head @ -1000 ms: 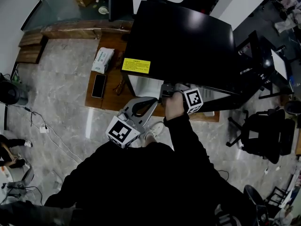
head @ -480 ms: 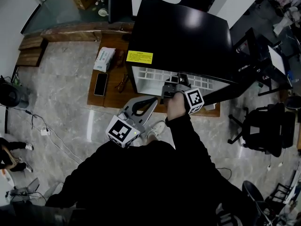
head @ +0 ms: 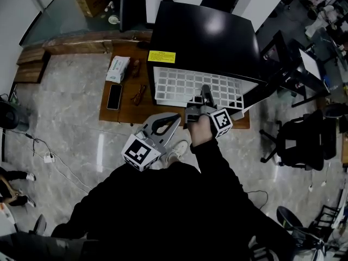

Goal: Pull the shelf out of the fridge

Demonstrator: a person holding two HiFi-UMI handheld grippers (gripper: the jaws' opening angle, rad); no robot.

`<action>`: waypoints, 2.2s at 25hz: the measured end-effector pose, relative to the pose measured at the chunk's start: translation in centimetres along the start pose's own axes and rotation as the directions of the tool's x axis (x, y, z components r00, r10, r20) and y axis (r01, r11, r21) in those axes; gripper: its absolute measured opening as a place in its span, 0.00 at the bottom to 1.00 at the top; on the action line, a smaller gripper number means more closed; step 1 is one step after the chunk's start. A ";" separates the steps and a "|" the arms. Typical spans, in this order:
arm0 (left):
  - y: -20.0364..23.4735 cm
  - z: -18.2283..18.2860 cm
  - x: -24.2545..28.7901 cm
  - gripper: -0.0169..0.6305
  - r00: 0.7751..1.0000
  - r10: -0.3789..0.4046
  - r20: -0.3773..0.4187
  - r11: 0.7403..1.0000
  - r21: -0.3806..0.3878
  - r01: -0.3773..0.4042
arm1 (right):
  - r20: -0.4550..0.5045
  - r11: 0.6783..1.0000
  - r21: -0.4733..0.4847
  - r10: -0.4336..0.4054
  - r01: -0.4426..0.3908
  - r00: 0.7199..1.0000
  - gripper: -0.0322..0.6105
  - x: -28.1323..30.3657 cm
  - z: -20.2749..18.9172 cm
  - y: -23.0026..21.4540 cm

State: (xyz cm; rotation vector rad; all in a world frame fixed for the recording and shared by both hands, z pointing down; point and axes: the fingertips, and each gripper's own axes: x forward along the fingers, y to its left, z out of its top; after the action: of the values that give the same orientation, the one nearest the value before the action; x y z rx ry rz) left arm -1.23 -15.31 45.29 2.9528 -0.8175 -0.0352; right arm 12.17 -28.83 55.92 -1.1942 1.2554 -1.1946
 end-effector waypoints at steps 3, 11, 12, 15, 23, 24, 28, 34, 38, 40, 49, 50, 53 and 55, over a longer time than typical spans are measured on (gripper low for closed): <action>-1.0 0.3 -0.9 0.04 1.000 -0.012 0.008 1.000 0.005 0.012 | 0.001 1.000 -0.004 -0.001 0.001 1.000 0.10 -1.8 -0.2 0.4; -1.8 1.1 -3.2 0.04 1.000 -0.013 0.016 0.999 0.031 0.012 | -0.015 1.000 -0.014 -0.028 0.028 0.999 0.10 -7.9 -1.1 1.1; -1.5 1.3 -3.6 0.04 1.000 -0.006 0.020 1.000 0.024 0.006 | -0.018 0.999 -0.036 -0.025 0.024 1.000 0.10 -8.8 -1.1 1.5; -0.9 1.9 -4.2 0.04 1.000 0.007 0.031 1.000 0.021 -0.007 | -0.018 0.995 -0.103 -0.008 0.006 1.000 0.10 -11.2 -0.3 2.9; -1.0 1.7 -3.7 0.04 0.999 -0.014 0.043 1.000 -0.005 0.015 | -0.020 0.935 -0.355 0.010 -0.016 1.000 0.10 -16.6 2.8 6.4; -1.2 1.7 -3.5 0.04 0.999 -0.021 0.043 1.000 -0.007 0.022 | -0.034 0.907 -0.420 0.007 -0.021 0.999 0.10 -16.9 3.0 7.0; -1.7 1.6 -2.5 0.04 0.998 -0.048 0.047 0.999 -0.006 0.048 | -0.088 0.742 -0.671 -0.057 -0.017 0.994 0.10 -17.5 3.6 8.9; -2.1 2.1 -0.8 0.04 0.995 -0.074 0.061 0.997 -0.007 0.074 | -0.095 0.371 -0.927 -0.092 -0.054 0.991 0.10 -17.7 5.6 14.2; -2.2 2.4 -0.1 0.04 0.995 -0.080 0.067 0.997 -0.003 0.080 | -0.084 0.110 -0.992 -0.126 -0.070 0.988 0.10 -17.2 6.2 17.8; -2.2 2.6 0.1 0.04 0.994 -0.080 0.069 0.997 0.000 0.080 | -0.076 -0.025 -0.996 -0.134 -0.080 0.988 0.10 -17.0 6.2 19.6; -1.6 3.1 0.3 0.04 0.995 -0.065 0.076 0.998 0.002 0.066 | 0.014 -0.577 -0.816 -0.086 -0.038 0.996 0.10 -17.0 4.9 28.0; -1.5 3.2 0.4 0.04 0.995 -0.066 0.078 0.998 0.003 0.065 | 0.024 -0.622 -0.782 -0.080 -0.031 0.997 0.10 -16.8 4.8 28.8; -1.3 3.1 0.6 0.04 0.994 -0.068 0.081 0.998 0.003 0.068 | 0.045 -0.718 -0.696 -0.065 -0.015 0.997 0.10 -16.0 4.4 30.7; -1.2 3.0 0.7 0.04 0.994 -0.068 0.082 0.998 0.002 0.068 | 0.049 -0.758 -0.652 -0.059 -0.013 0.997 0.10 -14.9 3.9 31.5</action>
State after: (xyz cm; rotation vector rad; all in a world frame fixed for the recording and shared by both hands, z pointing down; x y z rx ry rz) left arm -0.16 -14.86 42.22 2.9953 -0.7253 -0.1611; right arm 15.67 -13.13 24.74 -2.5657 2.5334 1.1507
